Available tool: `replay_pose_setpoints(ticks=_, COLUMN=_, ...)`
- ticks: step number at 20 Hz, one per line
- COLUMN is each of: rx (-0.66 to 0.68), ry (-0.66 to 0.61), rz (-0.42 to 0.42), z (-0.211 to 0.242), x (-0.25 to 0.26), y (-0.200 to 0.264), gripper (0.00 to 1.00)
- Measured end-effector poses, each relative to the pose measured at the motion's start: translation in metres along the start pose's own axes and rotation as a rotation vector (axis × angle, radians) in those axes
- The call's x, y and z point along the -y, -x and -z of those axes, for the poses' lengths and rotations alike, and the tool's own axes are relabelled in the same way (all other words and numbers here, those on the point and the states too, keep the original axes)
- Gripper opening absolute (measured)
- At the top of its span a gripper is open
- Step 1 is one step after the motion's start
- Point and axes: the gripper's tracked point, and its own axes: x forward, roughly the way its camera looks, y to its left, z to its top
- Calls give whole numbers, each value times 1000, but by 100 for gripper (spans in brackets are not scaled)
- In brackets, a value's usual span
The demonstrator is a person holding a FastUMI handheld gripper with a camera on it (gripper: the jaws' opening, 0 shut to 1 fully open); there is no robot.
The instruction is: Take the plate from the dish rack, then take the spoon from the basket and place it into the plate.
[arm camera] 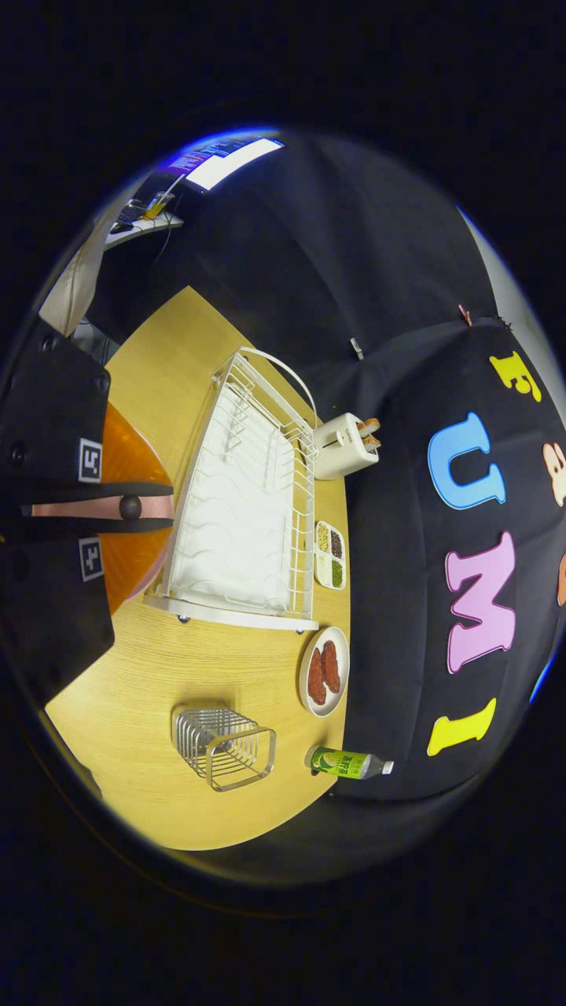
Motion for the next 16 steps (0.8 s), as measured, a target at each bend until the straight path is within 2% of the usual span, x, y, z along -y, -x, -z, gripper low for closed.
replay_pose_setpoints(ticks=7, rx=-164, ry=-34, rz=-15, z=56, x=11, y=-2, gripper=15)
replay_pose_setpoints(ticks=12, rx=-236, ry=26, rz=39, z=80, x=24, y=-6, gripper=19)
replay_pose_setpoints(ticks=14, rx=-243, ry=17, rz=50, z=82, x=25, y=-7, gripper=38)
replay_pose_setpoints(ticks=16, rx=-240, ry=7, rz=46, z=81, x=23, y=-8, gripper=72)
